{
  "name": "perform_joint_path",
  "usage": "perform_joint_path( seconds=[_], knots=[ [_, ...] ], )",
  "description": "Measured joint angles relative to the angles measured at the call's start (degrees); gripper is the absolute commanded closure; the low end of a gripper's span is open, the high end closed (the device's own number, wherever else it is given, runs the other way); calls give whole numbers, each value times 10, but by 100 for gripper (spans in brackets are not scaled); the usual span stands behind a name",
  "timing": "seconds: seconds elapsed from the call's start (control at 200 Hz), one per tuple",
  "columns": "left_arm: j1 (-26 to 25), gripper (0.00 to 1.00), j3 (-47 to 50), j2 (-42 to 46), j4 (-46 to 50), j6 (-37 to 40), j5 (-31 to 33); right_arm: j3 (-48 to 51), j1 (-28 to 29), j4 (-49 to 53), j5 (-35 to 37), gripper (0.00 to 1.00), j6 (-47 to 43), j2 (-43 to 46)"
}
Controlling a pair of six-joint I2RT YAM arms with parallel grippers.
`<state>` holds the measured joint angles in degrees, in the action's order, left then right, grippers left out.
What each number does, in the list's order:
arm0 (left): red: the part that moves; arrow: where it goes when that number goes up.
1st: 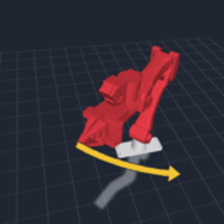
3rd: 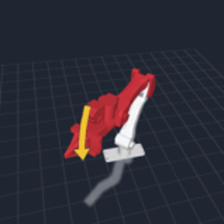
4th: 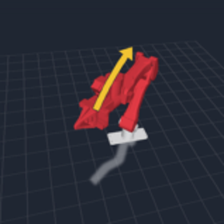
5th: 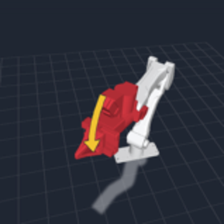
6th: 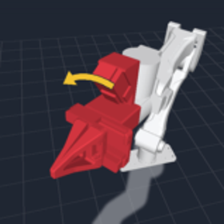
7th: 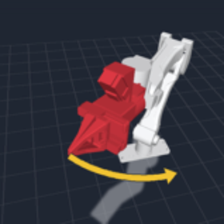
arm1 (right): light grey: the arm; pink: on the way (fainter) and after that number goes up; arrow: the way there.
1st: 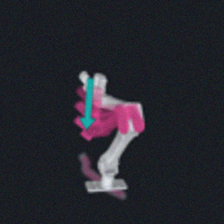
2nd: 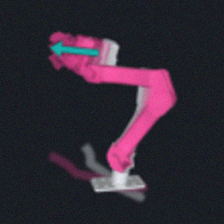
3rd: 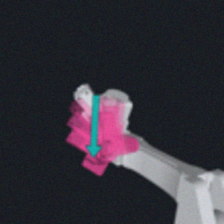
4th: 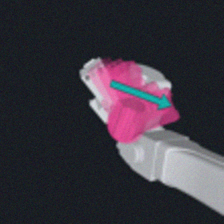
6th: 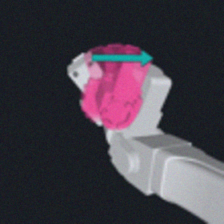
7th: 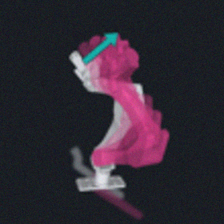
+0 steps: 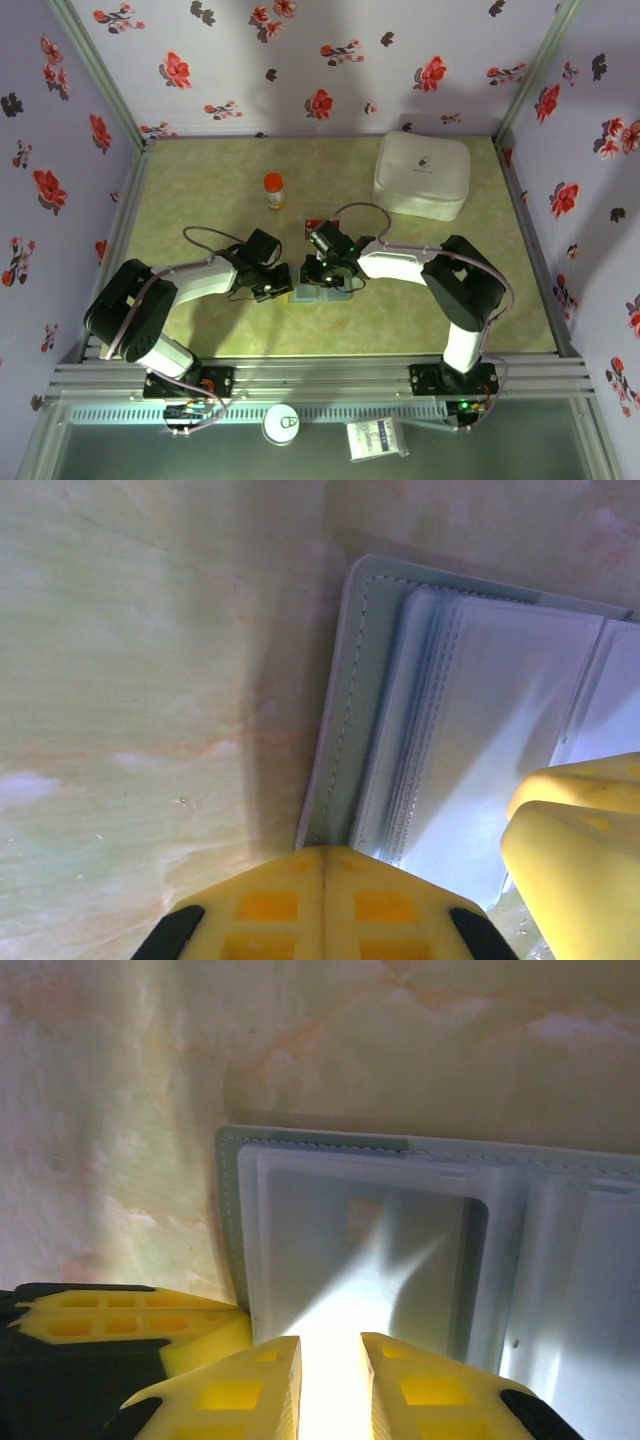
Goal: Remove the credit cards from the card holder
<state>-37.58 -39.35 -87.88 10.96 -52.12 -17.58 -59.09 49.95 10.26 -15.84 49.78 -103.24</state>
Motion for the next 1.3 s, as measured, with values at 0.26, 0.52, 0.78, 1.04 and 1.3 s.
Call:
perform_joint_path(
  seconds=[0.26,0.52,0.78,1.04,1.3],
  knots=[
    [0,100,2,2,0,0,0,0,0,8,8,78,-1,-3],
    [0,99,2,3,1,0,0,8,-1,27,21,79,-3,11],
    [0,99,2,6,7,0,0,30,-10,28,21,79,-7,28],
    [0,98,2,33,13,-3,2,71,-25,-18,6,80,-4,45],
    [0,90,-24,63,17,-9,7,97,-38,-70,-15,81,4,47]
  ],
)
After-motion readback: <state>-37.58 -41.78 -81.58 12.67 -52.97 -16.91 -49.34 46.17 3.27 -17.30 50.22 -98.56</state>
